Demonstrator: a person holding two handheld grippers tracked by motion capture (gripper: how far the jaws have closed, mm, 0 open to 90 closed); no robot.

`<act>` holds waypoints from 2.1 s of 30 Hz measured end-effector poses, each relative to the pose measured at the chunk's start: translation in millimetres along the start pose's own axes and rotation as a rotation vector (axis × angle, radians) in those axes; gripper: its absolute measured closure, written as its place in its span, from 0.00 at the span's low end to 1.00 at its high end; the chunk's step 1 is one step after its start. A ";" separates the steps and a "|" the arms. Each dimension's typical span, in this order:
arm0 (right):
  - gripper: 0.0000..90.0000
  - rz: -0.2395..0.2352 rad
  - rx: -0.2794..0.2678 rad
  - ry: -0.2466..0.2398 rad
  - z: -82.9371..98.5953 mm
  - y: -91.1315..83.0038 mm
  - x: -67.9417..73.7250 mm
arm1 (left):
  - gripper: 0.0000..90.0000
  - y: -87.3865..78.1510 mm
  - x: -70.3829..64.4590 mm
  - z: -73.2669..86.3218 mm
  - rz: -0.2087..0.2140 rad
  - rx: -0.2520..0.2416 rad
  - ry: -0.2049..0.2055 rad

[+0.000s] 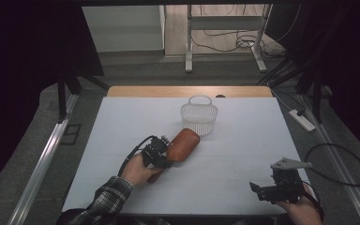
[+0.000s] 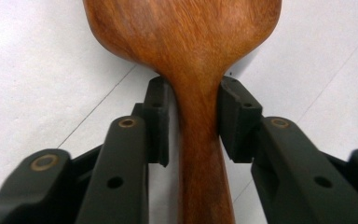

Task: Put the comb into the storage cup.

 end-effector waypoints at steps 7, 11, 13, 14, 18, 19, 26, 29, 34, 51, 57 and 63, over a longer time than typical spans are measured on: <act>0.03 0.001 0.004 0.004 0.0 0.2 -0.3 | 0.79 -1.3 2.4 0.1 -0.004 0.011 -0.017; 0.04 0.000 0.005 0.005 0.2 0.5 -0.8 | 0.80 -2.0 2.4 -0.6 -0.004 0.015 -0.019; 0.04 0.000 0.005 0.005 0.2 0.5 -0.8 | 0.80 -2.2 2.4 -0.7 -0.004 0.014 -0.020; 0.04 0.001 0.004 0.005 0.2 0.4 -0.7 | 0.80 -2.8 3.0 -1.0 0.002 0.016 -0.023; 0.04 0.000 0.005 0.006 0.3 0.4 -1.1 | 0.80 -4.4 5.7 -1.4 0.024 0.020 -0.029; 0.04 0.000 0.005 0.006 0.3 0.5 -1.2 | 0.80 -4.7 5.7 -1.2 0.021 0.018 -0.024; 0.04 0.000 0.006 0.008 0.4 0.5 -1.4 | 0.80 -7.8 6.7 1.0 0.015 0.003 -0.006; 0.04 -0.001 0.007 0.009 0.4 0.6 -1.5 | 0.80 -9.3 7.4 2.1 0.009 0.003 -0.002; 0.04 -0.002 0.008 0.011 0.4 0.8 -1.6 | 0.80 -15.0 6.9 4.1 0.011 -0.015 0.005; 0.04 -0.004 0.011 0.012 0.2 1.1 -1.8 | 0.80 -42.5 8.7 17.9 0.056 -0.134 -0.005; 0.04 -0.005 0.004 0.014 0.3 0.5 -1.9 | 0.80 -48.7 6.5 20.5 0.071 -0.174 0.002; 0.04 -0.007 -0.001 0.015 0.5 0.1 -2.2 | 0.80 -54.0 3.6 25.4 0.084 -0.209 0.005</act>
Point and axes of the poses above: each handheld gripper's, and its own axes: y roughly forward along the jaws, z roughly out of its underside, x roughly to its left, the point moved 1 cm from there along y, roughly forward along the jaws, and after that the axes turned 15 degrees about -y, right-handed, at the moved point
